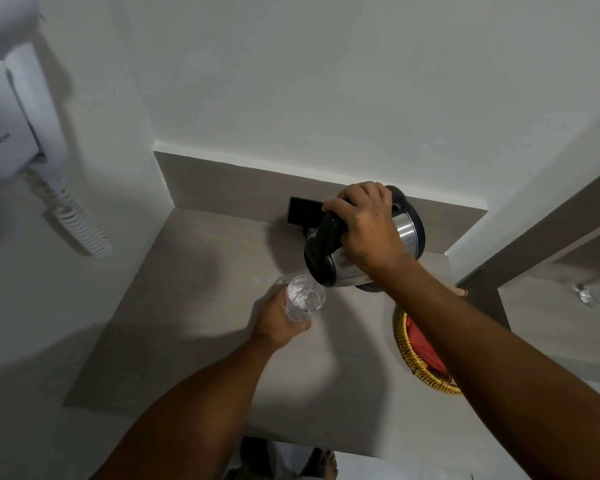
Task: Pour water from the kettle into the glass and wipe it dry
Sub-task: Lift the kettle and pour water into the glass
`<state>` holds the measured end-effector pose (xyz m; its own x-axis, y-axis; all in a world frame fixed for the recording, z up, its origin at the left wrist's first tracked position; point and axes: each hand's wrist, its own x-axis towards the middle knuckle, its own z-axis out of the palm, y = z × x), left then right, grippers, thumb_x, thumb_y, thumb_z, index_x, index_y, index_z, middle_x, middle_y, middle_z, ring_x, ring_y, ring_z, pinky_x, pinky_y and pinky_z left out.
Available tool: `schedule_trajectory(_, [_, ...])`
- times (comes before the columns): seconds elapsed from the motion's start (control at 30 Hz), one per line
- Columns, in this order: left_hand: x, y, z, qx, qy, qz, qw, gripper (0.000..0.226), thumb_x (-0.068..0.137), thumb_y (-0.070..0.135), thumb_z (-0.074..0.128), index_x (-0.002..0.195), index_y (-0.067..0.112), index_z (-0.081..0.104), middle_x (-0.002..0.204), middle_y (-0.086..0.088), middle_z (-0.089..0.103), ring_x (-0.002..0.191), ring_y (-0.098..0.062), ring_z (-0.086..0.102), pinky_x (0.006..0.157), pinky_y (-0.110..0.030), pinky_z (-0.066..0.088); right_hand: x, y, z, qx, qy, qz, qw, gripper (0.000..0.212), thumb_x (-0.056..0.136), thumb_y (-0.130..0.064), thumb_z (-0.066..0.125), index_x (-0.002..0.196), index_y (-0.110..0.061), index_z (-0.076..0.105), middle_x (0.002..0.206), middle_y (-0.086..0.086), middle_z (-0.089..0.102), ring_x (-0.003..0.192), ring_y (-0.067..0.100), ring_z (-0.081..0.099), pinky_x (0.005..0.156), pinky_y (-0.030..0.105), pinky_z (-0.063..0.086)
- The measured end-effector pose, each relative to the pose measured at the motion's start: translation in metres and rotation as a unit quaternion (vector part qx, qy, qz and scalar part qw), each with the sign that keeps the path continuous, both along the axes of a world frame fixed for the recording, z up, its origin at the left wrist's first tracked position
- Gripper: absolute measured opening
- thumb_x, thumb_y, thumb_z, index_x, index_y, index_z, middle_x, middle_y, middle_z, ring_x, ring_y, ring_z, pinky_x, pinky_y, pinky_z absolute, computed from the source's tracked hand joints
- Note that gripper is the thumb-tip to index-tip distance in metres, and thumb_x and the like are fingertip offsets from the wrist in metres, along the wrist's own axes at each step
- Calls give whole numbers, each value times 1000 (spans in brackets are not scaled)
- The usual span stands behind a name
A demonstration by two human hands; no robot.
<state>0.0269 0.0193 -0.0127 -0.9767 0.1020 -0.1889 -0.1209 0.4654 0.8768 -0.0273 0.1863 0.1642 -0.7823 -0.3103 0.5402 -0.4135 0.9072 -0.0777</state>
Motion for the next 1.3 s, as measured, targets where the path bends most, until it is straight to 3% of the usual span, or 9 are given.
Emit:
schedule_trajectory(0.27, [-1,1,-5,0,-1,4,1000,78,57,9,98,126,13,63,113,5,67,101,-9,61,72,9,37,1,0,1,-2,-8,11,1000,32,75,0,73,105,-11,69,97,10,61,97,31,48,91,42,30])
schedule_trajectory(0.47, [-2,2,-7,0,-5,10,1000,82,56,10,99,129,16,62,119,3,69,107,-11,64,75,9,39,0,3,0,-4,-13,6,1000,31,76,-3,75,105,-12,69,98,9,61,98,31,49,92,42,30])
schedule_trajectory(0.63, [-2,2,-7,3,-1,10,1000,86,55,12,99,133,18,60,123,2,70,110,-11,65,89,-10,46,-1,7,-7,-26,-15,-1,1000,32,73,-2,77,103,-12,69,97,9,60,97,31,49,91,41,30])
schedule_trajectory(0.77, [-4,2,-10,12,-17,14,1000,84,55,7,98,131,16,62,121,1,71,109,-12,65,79,5,42,-3,16,-14,-68,-23,-16,997,24,77,-4,72,99,-13,69,94,7,59,96,31,49,90,39,27])
schedule_trajectory(0.83, [-6,2,-11,15,-24,11,1000,84,56,5,97,131,15,62,122,-1,71,111,-15,66,83,0,45,-3,23,-19,-109,-35,-24,993,21,79,-6,70,97,-15,68,95,5,59,97,29,48,90,37,27])
schedule_trajectory(0.9, [-6,2,-11,24,-30,7,999,87,56,3,97,134,14,60,124,-2,70,115,-18,66,93,-17,49,-3,34,-25,-155,-52,-49,985,24,77,-3,69,96,-17,67,96,3,58,98,25,46,90,37,29])
schedule_trajectory(1.03, [-8,2,-13,17,-20,8,1000,91,52,5,99,133,17,60,121,4,69,115,-13,64,89,-9,46,-2,65,-41,-289,-89,-158,940,34,72,10,61,89,-20,62,96,3,58,97,25,50,83,32,41])
schedule_trajectory(1.17, [-10,3,-15,25,-23,3,999,94,51,0,98,134,18,58,121,4,69,114,-13,64,84,0,44,-1,96,-61,-433,-109,-284,849,42,76,15,54,87,-25,56,90,-1,57,86,16,53,69,11,36])
schedule_trajectory(1.3, [-11,3,-16,24,-5,7,1000,93,45,0,99,127,21,62,112,11,71,97,6,65,79,5,42,-5,122,-79,-535,-108,-351,761,42,80,15,51,92,-25,58,85,-12,56,78,2,53,68,11,42])
